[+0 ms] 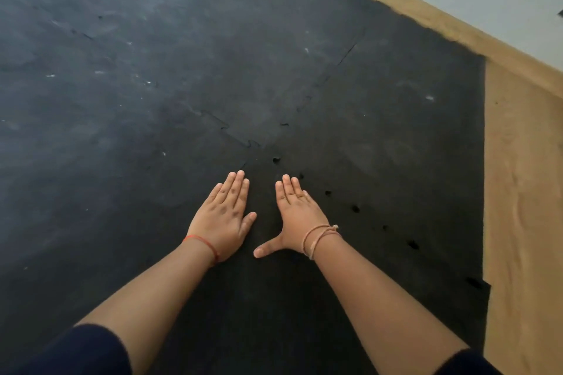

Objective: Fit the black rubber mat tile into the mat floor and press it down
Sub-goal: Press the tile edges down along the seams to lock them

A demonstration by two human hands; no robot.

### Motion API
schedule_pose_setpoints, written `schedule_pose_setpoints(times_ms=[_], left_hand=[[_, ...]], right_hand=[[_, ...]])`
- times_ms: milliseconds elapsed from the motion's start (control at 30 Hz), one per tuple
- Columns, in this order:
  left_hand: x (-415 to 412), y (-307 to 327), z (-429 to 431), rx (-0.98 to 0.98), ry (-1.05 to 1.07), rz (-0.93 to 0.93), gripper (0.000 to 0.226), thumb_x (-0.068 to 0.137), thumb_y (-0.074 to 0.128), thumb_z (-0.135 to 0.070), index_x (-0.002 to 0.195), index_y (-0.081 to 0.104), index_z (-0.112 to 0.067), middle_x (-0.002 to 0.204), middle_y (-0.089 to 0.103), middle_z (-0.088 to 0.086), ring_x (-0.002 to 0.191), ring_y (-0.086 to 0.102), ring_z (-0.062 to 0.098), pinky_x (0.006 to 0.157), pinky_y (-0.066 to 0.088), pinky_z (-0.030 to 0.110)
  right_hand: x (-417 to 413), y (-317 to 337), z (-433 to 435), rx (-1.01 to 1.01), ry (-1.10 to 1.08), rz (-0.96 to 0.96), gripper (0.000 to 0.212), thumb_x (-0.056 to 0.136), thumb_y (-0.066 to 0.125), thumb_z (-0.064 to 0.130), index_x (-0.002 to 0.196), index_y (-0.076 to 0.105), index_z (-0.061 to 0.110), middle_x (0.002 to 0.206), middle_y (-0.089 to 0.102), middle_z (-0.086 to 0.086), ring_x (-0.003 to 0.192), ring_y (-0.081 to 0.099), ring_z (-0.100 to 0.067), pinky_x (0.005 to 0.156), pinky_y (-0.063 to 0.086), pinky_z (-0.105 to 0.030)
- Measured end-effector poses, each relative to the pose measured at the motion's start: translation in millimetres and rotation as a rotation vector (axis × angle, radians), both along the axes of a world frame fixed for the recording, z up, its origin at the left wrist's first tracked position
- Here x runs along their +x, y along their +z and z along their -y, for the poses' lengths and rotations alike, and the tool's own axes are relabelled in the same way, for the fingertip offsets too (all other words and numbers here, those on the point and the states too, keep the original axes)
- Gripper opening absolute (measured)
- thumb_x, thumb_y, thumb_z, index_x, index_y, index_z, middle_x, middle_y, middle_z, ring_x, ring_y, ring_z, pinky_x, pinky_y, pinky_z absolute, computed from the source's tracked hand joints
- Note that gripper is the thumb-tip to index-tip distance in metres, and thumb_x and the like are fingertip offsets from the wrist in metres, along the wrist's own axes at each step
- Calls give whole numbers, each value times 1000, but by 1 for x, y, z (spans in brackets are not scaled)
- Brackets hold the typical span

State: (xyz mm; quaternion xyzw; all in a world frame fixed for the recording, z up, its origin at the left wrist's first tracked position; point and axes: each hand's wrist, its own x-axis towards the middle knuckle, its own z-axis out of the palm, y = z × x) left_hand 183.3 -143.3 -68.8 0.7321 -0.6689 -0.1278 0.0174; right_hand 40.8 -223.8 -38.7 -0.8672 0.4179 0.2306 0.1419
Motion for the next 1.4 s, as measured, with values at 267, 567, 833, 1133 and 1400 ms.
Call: schedule_pose_setpoints(times_ms=[267,567,833,1133,1400], left_hand=[[1,7,2,66,-6,24,65,95,11,-46,142,-17,-9,154,-23,6,140,-23,17,113,-12,30],[-2,-2,-9,-21,-10,10,63,95,10,-46,139,-19,-12,142,-30,0,131,-31,15,110,-17,27],[2,28,13,261,-104,50,70,95,16,-47,143,-16,-7,154,-23,9,141,-21,20,114,-10,32],[16,21,50,124,-188,34,63,97,17,-42,144,-11,-12,156,-16,4,138,-22,11,110,-15,25],[23,27,71,203,-241,51,63,97,19,-40,144,-11,-11,156,-16,6,142,-16,14,109,-13,23]], right_hand=[[-15,-5,-13,-70,-61,163,127,62,49,83,148,-12,12,158,-18,-4,144,-18,-17,118,-5,-34],[-26,-33,-25,-372,-403,225,93,84,10,71,147,-5,5,159,-6,-12,147,-8,-24,115,-7,-35],[-25,-28,-25,-339,-424,236,91,85,12,71,147,-7,7,159,-10,-10,146,-11,-22,116,-7,-34],[-27,-35,-24,-376,-431,290,92,84,13,72,148,-5,9,159,-7,-9,146,-10,-20,113,-10,-32],[-28,-36,-22,-359,-433,303,90,84,12,71,148,-5,11,159,-9,-8,144,-14,-18,114,-10,-33]])
